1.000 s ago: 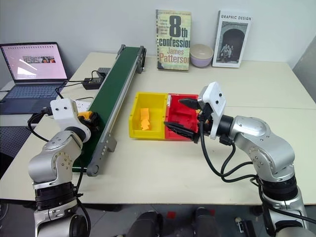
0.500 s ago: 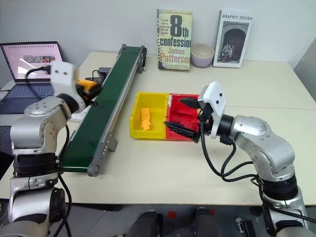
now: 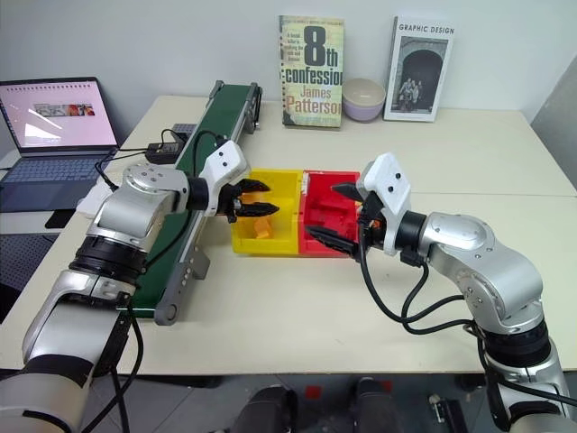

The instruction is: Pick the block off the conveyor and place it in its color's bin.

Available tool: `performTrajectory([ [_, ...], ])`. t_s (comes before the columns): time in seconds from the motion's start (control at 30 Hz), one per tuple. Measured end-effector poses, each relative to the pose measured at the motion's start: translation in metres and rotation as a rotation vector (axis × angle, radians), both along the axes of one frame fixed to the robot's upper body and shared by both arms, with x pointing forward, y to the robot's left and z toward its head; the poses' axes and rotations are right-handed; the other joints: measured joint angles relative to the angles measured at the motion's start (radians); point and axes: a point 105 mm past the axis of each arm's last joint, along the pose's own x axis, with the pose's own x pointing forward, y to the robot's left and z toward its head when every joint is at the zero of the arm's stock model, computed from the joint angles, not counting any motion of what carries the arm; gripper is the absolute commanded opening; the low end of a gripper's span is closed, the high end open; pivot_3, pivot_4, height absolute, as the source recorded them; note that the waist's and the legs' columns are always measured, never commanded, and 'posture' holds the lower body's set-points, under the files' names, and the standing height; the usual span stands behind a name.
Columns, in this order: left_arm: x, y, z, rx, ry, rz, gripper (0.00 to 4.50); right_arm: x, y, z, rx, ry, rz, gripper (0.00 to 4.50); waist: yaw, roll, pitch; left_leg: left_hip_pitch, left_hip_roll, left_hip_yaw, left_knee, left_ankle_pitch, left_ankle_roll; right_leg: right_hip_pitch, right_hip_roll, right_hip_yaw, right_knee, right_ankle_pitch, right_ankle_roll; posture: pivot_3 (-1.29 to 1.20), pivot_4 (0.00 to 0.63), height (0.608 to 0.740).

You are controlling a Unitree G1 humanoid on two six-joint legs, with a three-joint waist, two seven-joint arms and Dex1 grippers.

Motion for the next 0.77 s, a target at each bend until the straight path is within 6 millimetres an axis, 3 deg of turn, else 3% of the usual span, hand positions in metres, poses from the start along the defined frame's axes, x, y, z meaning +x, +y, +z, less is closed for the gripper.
performTrajectory([
  [0.23, -0.001, 0.002, 0.0, 0.031, 0.001, -0.046, 4.46, 0.0, -0.001, 0.0, -0.007, -0.005, -0.017, 4.5, 0.001, 0.0, 0.0, 0.0, 0.0, -0.001, 0.0, 0.0, 0.0, 0.0, 0.0, -0.001, 0.0, 0.0, 0.0, 0.0, 0.15, 0.74],
  [0.37, -0.007, 0.014, 0.008, 0.052, 0.005, -0.065, 4.46, 0.0, -0.002, 0.0, -0.01, -0.004, -0.016, 4.5, -0.002, 0.0, 0.0, 0.0, 0.001, -0.001, 0.0, 0.0, 0.0, 0.0, 0.0, -0.001, 0.0, 0.0, 0.0, 0.0, 0.15, 0.74],
  [0.53, -0.028, 0.042, 0.045, 0.074, -0.069, -0.099, 4.46, -0.001, -0.007, -0.002, -0.037, 0.021, 0.03, 4.5, -0.004, 0.0, 0.0, 0.0, 0.001, 0.0, 0.0, 0.0, 0.0, -0.001, 0.0, 0.0, 0.0, 0.0, 0.0, 0.0, 0.15, 0.74],
  [0.77, -0.062, 0.074, 0.061, 0.042, 0.005, -0.062, 4.46, 0.004, -0.025, 0.012, -0.052, 0.033, 0.104, 4.5, -0.002, 0.0, 0.0, 0.0, 0.001, -0.001, 0.0, 0.0, 0.0, 0.0, 0.0, -0.001, 0.0, -0.001, 0.002, 0.0, 0.15, 0.74],
])
